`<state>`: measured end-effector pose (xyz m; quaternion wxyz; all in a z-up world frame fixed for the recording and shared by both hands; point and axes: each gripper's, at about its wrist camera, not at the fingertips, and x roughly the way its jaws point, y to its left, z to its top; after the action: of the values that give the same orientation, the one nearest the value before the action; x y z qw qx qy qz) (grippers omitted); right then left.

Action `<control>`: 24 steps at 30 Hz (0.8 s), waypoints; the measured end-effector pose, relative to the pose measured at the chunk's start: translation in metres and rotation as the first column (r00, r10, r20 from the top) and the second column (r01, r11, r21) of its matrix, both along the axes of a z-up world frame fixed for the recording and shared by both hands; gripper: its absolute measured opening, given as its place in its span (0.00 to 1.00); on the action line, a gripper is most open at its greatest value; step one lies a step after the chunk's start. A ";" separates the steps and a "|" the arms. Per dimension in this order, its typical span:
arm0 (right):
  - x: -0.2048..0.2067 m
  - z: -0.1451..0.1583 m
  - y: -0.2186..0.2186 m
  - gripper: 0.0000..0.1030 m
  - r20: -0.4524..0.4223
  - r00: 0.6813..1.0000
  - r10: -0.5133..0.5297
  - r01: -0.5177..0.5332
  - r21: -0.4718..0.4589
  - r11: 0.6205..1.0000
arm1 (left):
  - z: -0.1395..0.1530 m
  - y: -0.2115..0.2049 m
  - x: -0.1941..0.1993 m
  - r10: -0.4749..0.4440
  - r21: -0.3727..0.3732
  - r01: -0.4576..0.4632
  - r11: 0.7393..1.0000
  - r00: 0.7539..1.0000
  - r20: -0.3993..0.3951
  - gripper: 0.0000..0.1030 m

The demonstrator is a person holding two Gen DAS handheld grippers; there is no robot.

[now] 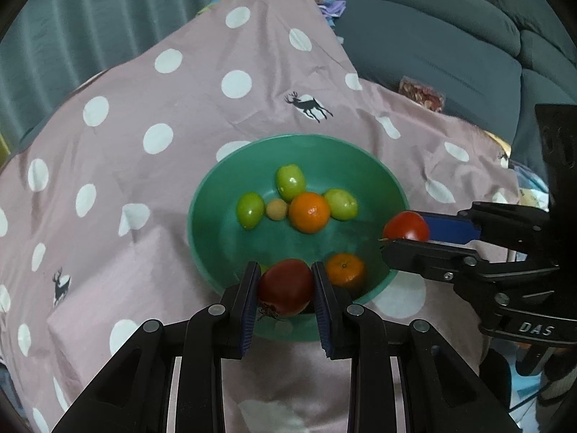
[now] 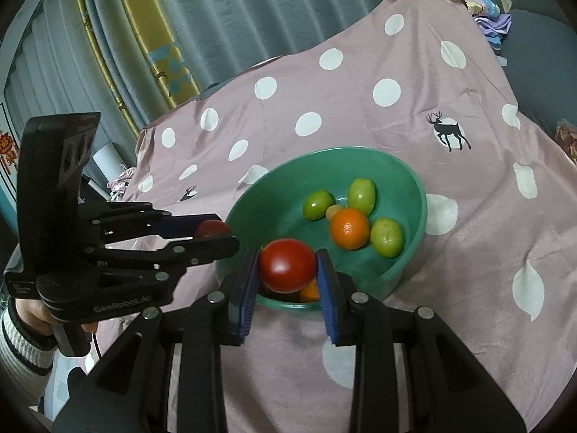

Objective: Organize fruits
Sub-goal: 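Carry the cherry tomatoes in both tools over the green basin, then open both tools to drop the tomatoes into the basin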

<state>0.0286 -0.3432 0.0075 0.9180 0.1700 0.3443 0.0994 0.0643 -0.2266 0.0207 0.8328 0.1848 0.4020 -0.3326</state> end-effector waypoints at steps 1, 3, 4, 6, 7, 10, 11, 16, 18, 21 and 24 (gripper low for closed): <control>0.001 0.000 -0.001 0.31 0.000 1.000 0.002 -0.002 0.000 1.000 | -0.002 -0.002 0.002 -0.002 0.004 0.002 1.000 1.000 -0.003 0.28; 0.002 -0.001 -0.002 0.31 -0.002 1.000 0.006 -0.006 -0.001 1.000 | -0.004 -0.006 0.005 -0.001 0.011 0.001 1.000 1.000 -0.006 0.28; 0.003 -0.001 -0.002 0.31 -0.002 1.000 0.009 -0.009 -0.003 1.000 | -0.005 -0.007 0.006 -0.001 0.015 0.001 1.000 1.000 -0.006 0.28; 0.003 -0.002 -0.002 0.31 -0.002 1.000 0.015 -0.015 -0.005 1.000 | -0.006 -0.009 0.007 -0.001 0.020 0.001 1.000 1.000 -0.008 0.28; 0.003 -0.003 -0.002 0.31 -0.002 1.000 0.018 -0.018 -0.007 1.000 | -0.008 -0.009 0.008 -0.001 0.024 0.001 1.000 1.000 -0.008 0.28; 0.005 -0.003 -0.002 0.31 -0.002 1.000 0.024 -0.024 -0.016 1.000 | -0.011 -0.012 0.010 0.000 0.031 0.001 1.000 1.000 -0.013 0.28; 0.006 -0.003 -0.001 0.31 -0.003 1.000 0.025 -0.025 -0.020 0.999 | -0.012 -0.013 0.011 -0.001 0.034 0.002 0.999 1.000 -0.015 0.28; 0.009 -0.004 0.000 0.31 -0.008 1.000 0.030 -0.031 -0.040 0.999 | -0.018 -0.017 0.013 -0.004 0.049 0.005 0.999 1.000 -0.019 0.28; 0.009 -0.004 0.000 0.31 -0.012 0.999 0.032 -0.032 -0.054 0.998 | -0.019 -0.019 0.015 -0.004 0.052 0.005 0.999 1.000 -0.021 0.28; 0.011 -0.003 0.002 0.31 -0.017 0.999 0.035 -0.036 -0.071 0.997 | -0.022 -0.020 0.017 -0.001 0.060 0.002 0.998 1.000 -0.025 0.28; 0.013 -0.002 0.003 0.31 -0.025 0.999 0.035 -0.037 -0.091 0.995 | -0.025 -0.022 0.020 -0.001 0.070 0.002 0.998 1.000 -0.026 0.28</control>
<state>0.0415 -0.3406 0.0051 0.9188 0.1226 0.3621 0.0980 0.0838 -0.2481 -0.0043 0.8202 0.2097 0.4243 -0.3214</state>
